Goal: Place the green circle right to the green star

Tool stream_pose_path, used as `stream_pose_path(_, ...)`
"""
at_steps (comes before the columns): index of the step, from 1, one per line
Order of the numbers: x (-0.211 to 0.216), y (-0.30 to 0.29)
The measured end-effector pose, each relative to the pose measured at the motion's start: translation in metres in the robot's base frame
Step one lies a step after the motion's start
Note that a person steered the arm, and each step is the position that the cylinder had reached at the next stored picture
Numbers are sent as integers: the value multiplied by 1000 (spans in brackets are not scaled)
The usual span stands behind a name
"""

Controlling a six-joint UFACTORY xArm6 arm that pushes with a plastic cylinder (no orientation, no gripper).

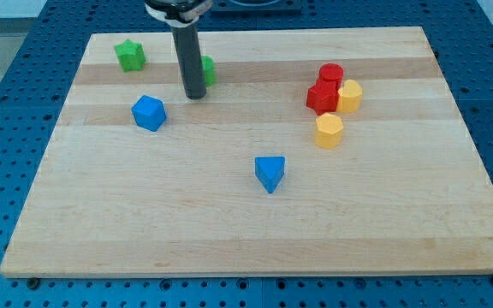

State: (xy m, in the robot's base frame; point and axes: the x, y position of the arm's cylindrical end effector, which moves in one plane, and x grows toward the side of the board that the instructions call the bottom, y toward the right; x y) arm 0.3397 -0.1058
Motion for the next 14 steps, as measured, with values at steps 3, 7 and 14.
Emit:
stream_pose_path(3,-27,-26)
stream_pose_path(7,-27,57)
stream_pose_path(14,-57,4)
